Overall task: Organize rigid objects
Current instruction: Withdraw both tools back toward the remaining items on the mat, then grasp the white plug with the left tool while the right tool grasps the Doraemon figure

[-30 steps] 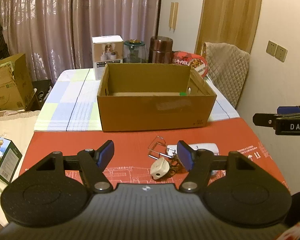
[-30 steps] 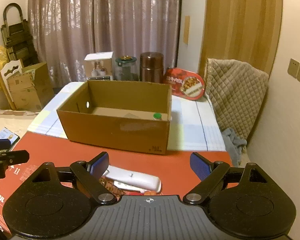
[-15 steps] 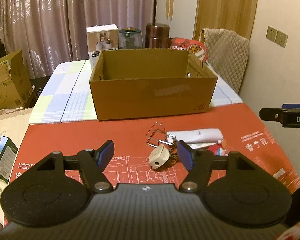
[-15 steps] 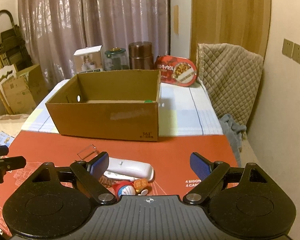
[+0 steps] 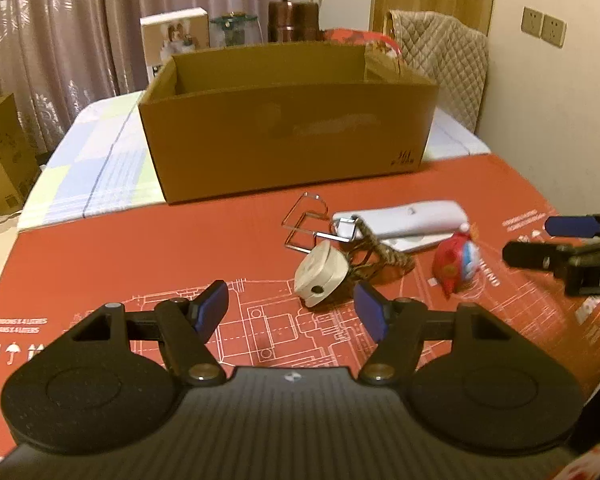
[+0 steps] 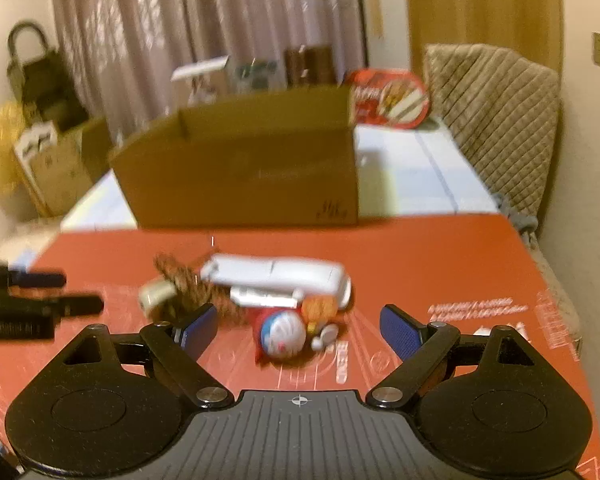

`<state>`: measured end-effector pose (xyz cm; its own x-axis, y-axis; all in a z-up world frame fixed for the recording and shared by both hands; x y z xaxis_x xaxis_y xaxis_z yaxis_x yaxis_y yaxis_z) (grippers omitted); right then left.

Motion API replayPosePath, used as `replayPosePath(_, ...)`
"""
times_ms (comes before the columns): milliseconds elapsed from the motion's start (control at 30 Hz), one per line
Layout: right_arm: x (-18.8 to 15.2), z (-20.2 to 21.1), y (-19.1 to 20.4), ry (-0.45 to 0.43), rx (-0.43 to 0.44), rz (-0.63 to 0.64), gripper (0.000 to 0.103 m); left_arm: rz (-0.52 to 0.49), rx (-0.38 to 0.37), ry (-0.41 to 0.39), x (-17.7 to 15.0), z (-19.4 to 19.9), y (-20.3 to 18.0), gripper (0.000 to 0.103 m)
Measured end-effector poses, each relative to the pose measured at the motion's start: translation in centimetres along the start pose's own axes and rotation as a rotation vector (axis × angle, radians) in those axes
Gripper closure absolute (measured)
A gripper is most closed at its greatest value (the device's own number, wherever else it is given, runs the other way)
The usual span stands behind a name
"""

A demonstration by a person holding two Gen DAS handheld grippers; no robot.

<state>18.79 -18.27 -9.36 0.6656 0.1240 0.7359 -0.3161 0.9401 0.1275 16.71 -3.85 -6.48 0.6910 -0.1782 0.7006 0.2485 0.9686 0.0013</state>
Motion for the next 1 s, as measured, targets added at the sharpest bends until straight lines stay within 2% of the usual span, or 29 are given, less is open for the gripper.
replayPosePath(167, -0.9, -2.3, -0.4, 0.032, 0.005, -0.023, 0.018, -0.01, -0.036, 0.019, -0.6, -2.2, 0.5, 0.038)
replayPosePath(533, -0.3, -6.2, -0.8, 0.096, 0.043, 0.071, 0.018, -0.048, -0.144, 0.024, -0.3, -4.9, 0.7, 0.038)
replayPosePath(667, 0.2, -7.2, -1.1, 0.098, 0.048, 0.071, 0.018, -0.049, -0.153, 0.042, -0.1, -5.8, 0.9, 0.037)
replayPosePath(867, 0.5, -8.5, -1.5, 0.129, 0.047, 0.073, 0.018, -0.023, -0.163, 0.07, 0.2, -6.8, 1.2, 0.038)
replayPosePath(1000, 0.7, -9.1, -1.9, 0.142, 0.07, 0.036, 0.018, 0.055, -0.21, 0.073, 0.7, -7.4, 1.9, 0.038)
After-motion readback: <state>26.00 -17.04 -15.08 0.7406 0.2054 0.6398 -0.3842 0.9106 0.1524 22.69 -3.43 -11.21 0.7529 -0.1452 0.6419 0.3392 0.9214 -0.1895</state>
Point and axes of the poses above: each gripper's, at about its wrist camera, not at the fingertips, and z roughly against the way its jaws point, y to its left, x to its top, the point moved 1 cm from there along -z, roughly the way its jaws point, and after that the axes turned 1 degree about y, right-handed, at the moved point
